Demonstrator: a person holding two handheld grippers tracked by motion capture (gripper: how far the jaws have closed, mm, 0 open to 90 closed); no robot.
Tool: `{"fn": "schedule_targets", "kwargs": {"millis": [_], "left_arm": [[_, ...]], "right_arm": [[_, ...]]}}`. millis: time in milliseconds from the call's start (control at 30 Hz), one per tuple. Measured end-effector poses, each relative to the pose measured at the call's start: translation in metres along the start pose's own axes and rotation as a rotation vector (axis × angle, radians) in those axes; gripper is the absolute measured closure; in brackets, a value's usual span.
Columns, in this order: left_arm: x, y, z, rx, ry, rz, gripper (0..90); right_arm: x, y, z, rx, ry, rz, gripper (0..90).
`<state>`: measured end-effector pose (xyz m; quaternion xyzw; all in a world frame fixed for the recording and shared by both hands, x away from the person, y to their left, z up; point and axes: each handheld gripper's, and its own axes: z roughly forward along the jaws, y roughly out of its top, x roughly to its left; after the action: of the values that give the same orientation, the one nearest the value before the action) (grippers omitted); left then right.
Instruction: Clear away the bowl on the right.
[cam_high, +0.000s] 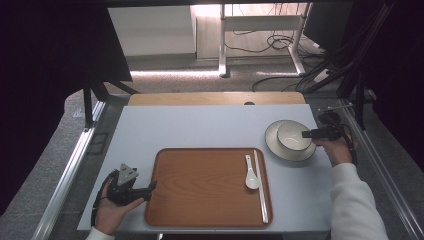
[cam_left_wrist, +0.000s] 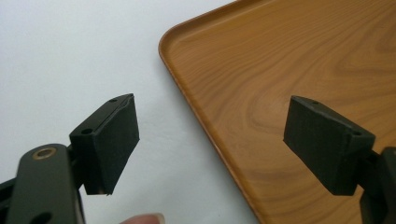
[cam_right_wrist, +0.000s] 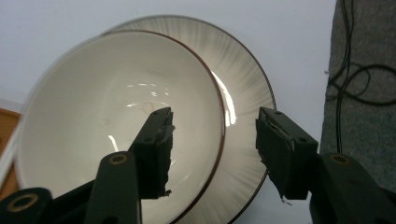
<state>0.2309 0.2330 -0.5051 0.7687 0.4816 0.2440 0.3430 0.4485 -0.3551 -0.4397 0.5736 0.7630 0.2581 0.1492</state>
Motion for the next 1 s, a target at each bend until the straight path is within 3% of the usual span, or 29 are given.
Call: {"fn": "schedule_targets", "kwargs": {"millis": [333, 533, 867, 1000], "left_arm": [[0.002, -0.001, 0.0, 0.001, 0.003, -0.004, 17.7], [0.002, -0.001, 0.0, -0.003, 0.005, -0.005, 17.7], [0.003, -0.001, -0.001, -0.005, 0.008, -0.007, 17.7], [0.003, -0.001, -0.001, -0.009, 0.005, -0.011, 17.6]], "right_arm": [[-0.012, 0.002, 0.026, 0.111, 0.024, 0.065, 65.1], [-0.011, 0.004, 0.027, 0.118, 0.061, 0.077, 81.3], [-0.007, 0.005, 0.025, 0.108, 0.03, 0.1, 83.4], [-0.005, 0.005, 0.018, 0.061, 0.042, 0.083, 82.5]]}}
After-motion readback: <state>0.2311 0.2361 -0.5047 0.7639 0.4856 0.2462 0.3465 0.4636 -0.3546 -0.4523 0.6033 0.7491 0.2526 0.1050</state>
